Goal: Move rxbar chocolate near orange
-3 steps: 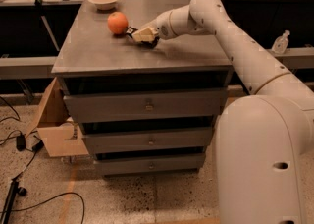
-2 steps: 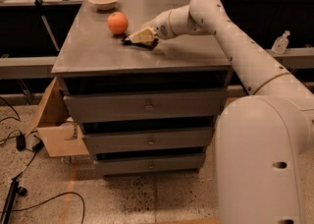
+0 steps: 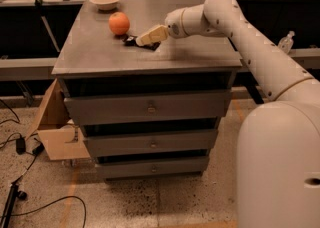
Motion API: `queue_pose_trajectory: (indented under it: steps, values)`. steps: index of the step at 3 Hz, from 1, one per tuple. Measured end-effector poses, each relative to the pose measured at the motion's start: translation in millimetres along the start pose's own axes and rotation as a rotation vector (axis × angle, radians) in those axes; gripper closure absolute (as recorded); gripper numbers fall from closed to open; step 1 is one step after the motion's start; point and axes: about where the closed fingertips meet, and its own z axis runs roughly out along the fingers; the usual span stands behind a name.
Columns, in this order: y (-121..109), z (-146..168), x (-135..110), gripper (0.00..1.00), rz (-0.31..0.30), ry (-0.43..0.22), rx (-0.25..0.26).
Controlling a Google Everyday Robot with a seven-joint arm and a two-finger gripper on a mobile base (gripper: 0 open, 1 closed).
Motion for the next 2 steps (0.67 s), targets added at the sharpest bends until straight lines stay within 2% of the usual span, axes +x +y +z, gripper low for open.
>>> queue_pose_trajectory:
  steps: [1,2]
  values:
    - [-26.7,-69.2,-25.2,0.0,0.003,-0.09,0.097]
    - [-52.1,-151.6,-48.7,0.0,-0.023,-0.141,0.251]
